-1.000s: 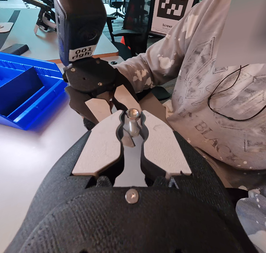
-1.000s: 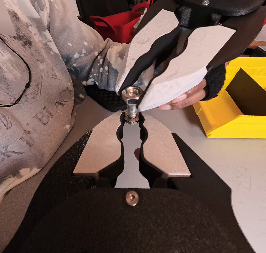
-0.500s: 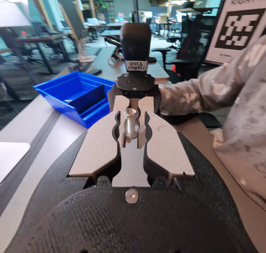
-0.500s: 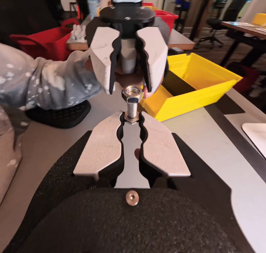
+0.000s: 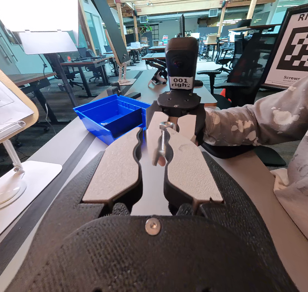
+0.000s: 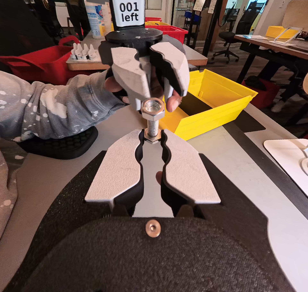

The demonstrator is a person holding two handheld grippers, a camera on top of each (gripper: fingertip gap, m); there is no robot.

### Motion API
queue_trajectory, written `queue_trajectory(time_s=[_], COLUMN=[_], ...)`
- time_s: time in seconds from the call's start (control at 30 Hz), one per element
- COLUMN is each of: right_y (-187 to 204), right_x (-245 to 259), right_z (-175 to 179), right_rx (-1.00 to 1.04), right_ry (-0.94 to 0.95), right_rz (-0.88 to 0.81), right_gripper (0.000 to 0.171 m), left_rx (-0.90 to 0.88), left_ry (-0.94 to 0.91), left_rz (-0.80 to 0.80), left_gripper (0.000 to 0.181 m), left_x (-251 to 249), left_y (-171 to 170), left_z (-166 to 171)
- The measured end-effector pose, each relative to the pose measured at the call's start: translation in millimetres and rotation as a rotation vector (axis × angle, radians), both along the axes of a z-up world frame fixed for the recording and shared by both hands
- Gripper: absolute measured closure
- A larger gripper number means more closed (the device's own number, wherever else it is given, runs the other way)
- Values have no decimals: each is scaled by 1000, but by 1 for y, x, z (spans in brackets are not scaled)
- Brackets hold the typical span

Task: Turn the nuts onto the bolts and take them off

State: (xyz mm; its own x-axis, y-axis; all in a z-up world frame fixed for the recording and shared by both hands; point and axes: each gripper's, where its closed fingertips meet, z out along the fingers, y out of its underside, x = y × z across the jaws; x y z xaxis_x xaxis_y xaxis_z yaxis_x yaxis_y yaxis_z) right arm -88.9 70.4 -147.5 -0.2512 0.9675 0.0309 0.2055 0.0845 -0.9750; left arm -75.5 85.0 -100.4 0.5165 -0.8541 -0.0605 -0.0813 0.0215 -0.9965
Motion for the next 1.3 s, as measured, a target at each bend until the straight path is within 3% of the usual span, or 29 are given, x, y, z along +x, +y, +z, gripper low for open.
queue_trajectory(time_s=[0.77,0.97,1.3], right_y=[11,11,18], right_x=[0,2,2], right_z=[-10,-8,-17], right_rx=[-16,-23,-40], right_ry=[-81,-80,-139], right_rz=[-57,-53,-89], right_gripper=[152,153,153], left_rx=[-30,-28,-36], left_ry=[-46,-61,-76], left_rz=[-54,40,38], left_gripper=[148,155,146], left_x=[9,-7,8], left_y=[0,14,18], left_z=[-8,-10,-15])
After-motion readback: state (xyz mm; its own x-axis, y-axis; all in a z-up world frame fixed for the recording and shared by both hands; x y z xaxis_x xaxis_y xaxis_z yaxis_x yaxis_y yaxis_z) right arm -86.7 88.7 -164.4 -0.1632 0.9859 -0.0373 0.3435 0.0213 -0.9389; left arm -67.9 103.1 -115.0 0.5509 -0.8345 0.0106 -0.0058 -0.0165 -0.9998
